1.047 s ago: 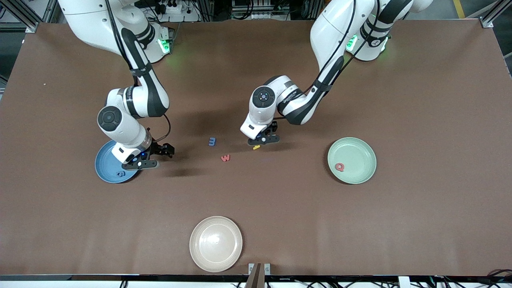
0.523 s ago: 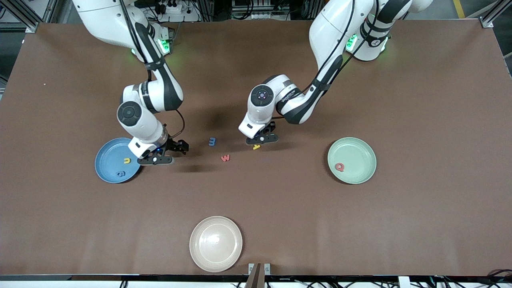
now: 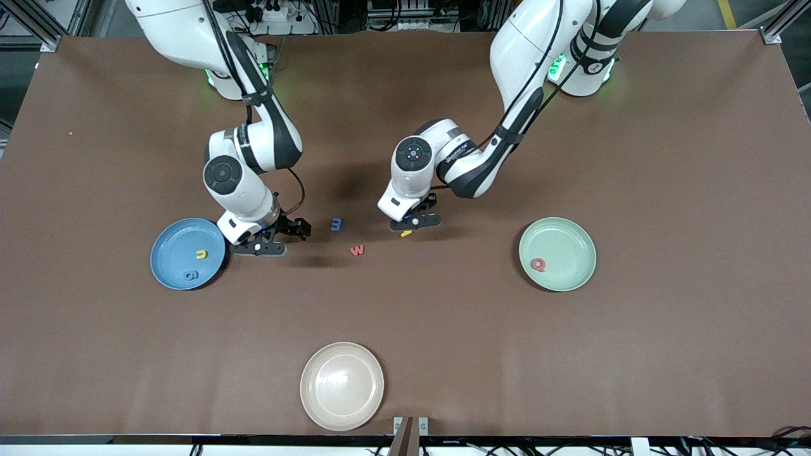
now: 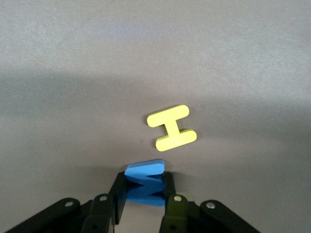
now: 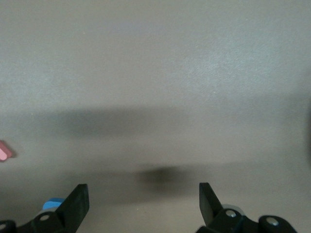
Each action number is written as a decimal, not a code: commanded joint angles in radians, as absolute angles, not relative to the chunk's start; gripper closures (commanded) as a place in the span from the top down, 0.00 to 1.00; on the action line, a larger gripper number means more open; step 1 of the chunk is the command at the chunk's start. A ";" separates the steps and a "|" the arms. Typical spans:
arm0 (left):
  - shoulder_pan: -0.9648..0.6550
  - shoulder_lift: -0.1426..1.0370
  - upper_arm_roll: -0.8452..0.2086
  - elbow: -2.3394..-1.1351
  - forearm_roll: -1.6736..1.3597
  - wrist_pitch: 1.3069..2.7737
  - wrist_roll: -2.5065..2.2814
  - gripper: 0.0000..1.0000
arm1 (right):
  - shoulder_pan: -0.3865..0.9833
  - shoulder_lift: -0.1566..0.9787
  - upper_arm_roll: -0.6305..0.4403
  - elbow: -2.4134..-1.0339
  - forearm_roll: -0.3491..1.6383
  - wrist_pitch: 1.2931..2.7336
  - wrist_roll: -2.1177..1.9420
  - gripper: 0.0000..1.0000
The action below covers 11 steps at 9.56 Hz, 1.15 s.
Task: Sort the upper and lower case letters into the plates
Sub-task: 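Lift the blue M with the left gripper while the right gripper reaches the E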
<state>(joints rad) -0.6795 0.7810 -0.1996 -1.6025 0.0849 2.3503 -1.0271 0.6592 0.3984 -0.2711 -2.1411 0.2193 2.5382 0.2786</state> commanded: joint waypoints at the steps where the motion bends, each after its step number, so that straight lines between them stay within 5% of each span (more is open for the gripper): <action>1: -0.683 0.795 -0.195 -1.563 0.097 2.315 -1.043 0.28 | 0.675 0.397 -0.275 -2.157 0.239 2.556 0.296 1.00; 7: -0.566 0.714 -0.196 -1.575 0.107 2.090 -0.817 0.28 | 0.814 0.423 -0.275 -2.155 0.239 2.577 0.517 1.00; 11: -0.392 0.612 -0.195 -1.633 0.110 1.919 -0.437 0.28 | 0.916 0.554 -0.276 -2.093 0.238 2.655 0.647 1.00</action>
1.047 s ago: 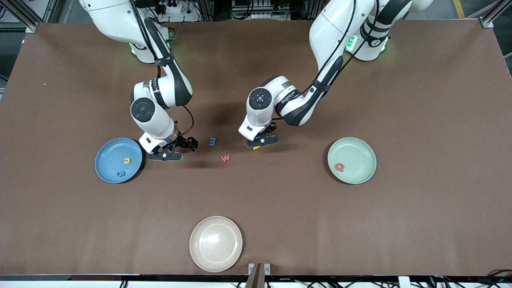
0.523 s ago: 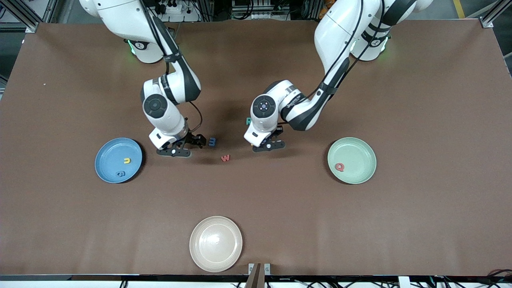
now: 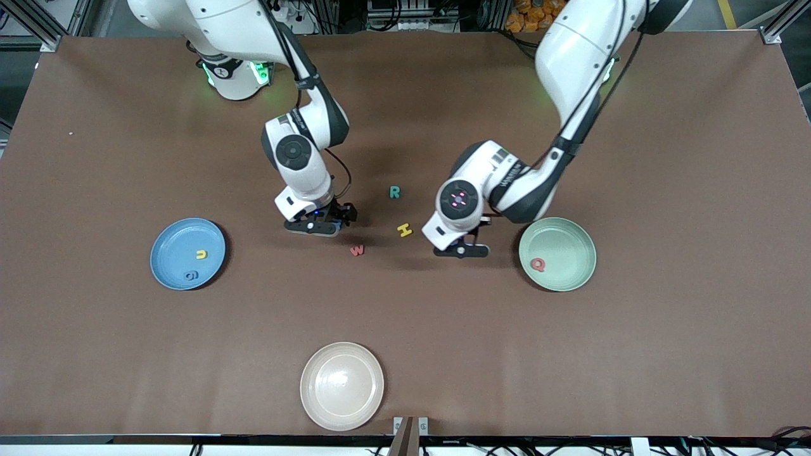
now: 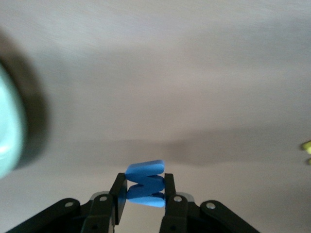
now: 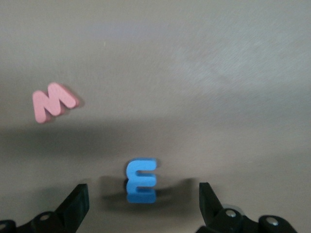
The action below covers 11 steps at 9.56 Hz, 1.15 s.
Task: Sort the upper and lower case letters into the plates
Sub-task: 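Place the blue M on the green plate while the right gripper grasps the E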
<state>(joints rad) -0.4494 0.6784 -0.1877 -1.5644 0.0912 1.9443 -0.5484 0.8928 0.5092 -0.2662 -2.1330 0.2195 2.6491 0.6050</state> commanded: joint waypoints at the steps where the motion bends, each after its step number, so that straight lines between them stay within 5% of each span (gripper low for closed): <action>1: -0.350 0.600 -0.195 -1.649 0.130 1.914 -0.357 0.29 | 0.919 0.560 -0.276 -2.089 0.238 2.654 0.647 1.00; 7: -0.192 0.571 -0.198 -1.727 0.213 1.914 -0.034 0.34 | 0.910 0.546 -0.276 -2.091 0.238 2.642 0.647 1.00; 8: -0.190 0.568 -0.199 -1.739 0.213 1.919 -0.035 0.48 | 0.910 0.546 -0.276 -2.092 0.238 2.640 0.649 1.00; 9: -0.190 0.568 -0.198 -1.746 0.213 1.922 -0.035 0.81 | 0.911 0.546 -0.276 -2.092 0.238 2.640 0.647 1.00; 10: -0.189 0.568 -0.199 -1.749 0.212 1.924 -0.037 1.00 | 0.910 0.543 -0.276 -2.092 0.239 2.641 0.650 0.31; 11: -0.193 0.572 -0.201 -1.744 0.201 1.922 -0.060 1.00 | 0.910 0.538 -0.276 -2.092 0.239 2.643 0.682 0.00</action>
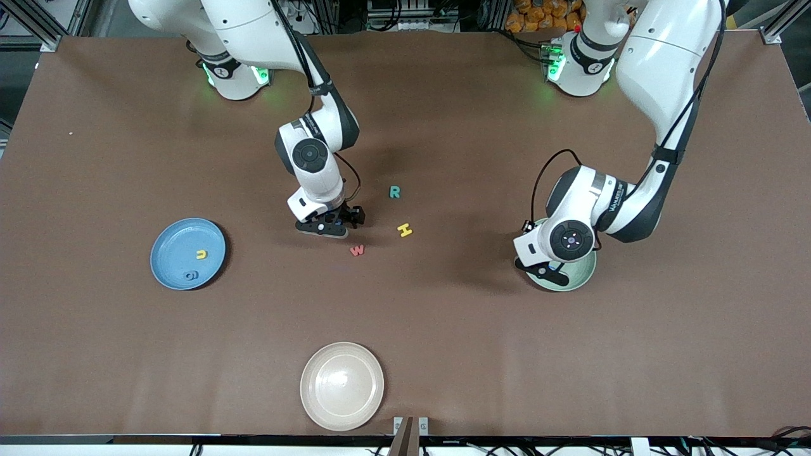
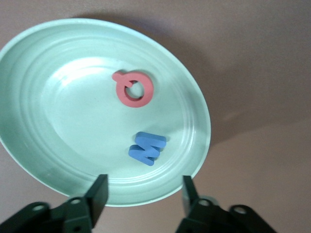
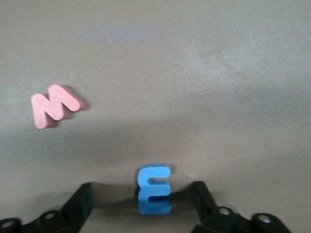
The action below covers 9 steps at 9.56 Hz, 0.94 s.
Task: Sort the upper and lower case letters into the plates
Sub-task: 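Place the blue M on the green plate while the right gripper grasps the E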
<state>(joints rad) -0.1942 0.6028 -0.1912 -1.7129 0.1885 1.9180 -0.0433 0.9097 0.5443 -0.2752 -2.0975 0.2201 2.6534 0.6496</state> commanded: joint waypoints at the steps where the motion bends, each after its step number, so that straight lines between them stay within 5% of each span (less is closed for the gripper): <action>1: -0.208 0.577 -0.206 -1.735 0.180 1.924 -0.128 1.00 | 0.910 0.528 -0.276 -2.094 0.239 2.640 0.693 0.00; 7: -0.523 0.638 -0.212 -1.560 0.075 1.934 -1.113 1.00 | 0.873 0.437 -0.287 -2.097 0.236 2.568 0.639 0.00; 9: -0.554 0.652 -0.210 -1.559 -0.029 2.064 -1.242 1.00 | 0.786 0.399 -0.287 -2.095 0.236 2.554 0.508 0.00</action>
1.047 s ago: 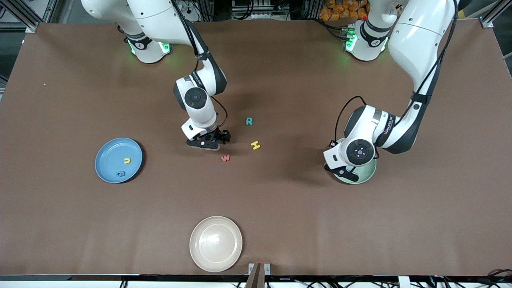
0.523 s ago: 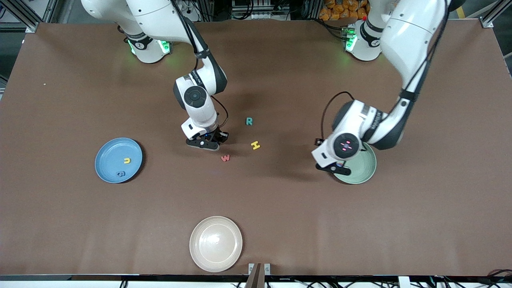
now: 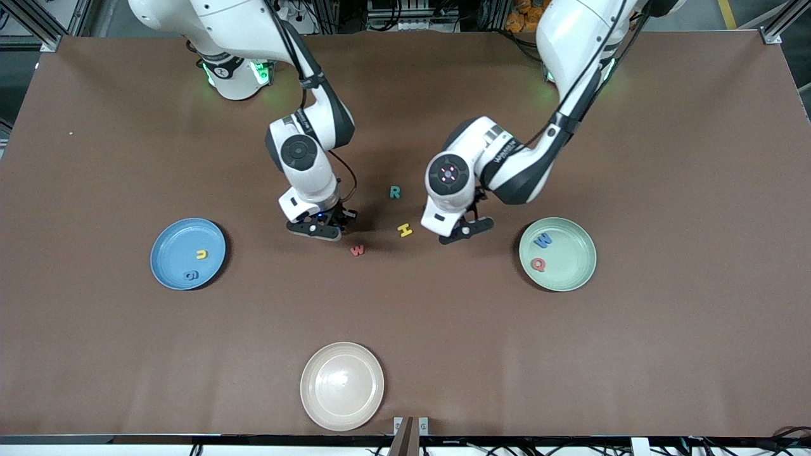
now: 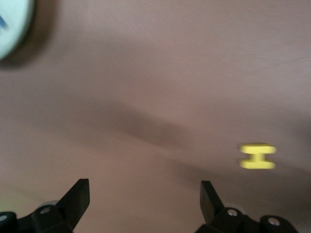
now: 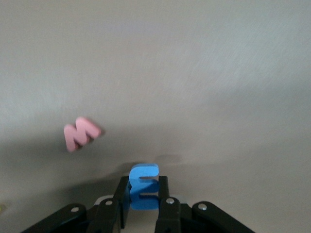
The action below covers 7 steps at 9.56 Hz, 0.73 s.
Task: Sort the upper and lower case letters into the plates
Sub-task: 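Drop the blue E on the blue plate while the left gripper grasps the H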
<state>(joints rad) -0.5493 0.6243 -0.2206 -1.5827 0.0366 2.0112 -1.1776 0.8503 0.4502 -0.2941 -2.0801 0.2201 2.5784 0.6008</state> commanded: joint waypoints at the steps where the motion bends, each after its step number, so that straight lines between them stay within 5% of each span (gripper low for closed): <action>1: -0.595 0.673 -0.209 -1.559 -0.043 2.136 -1.317 1.00 | 0.735 0.396 -0.288 -2.092 0.233 2.548 0.439 0.00; 3: -0.665 0.738 -0.201 -1.560 -0.031 2.308 -1.497 1.00 | 0.623 0.384 -0.293 -2.089 0.230 2.521 0.266 0.00; 7: -0.681 0.782 -0.173 -1.559 0.065 2.398 -1.546 1.00 | 0.506 0.360 -0.463 -2.100 0.229 2.421 -0.232 0.00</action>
<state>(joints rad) -0.6823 0.7798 -0.1873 -1.5778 0.0098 2.3962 -1.5357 0.5174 0.3928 -0.4236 -2.0782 0.2191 2.4419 -0.1151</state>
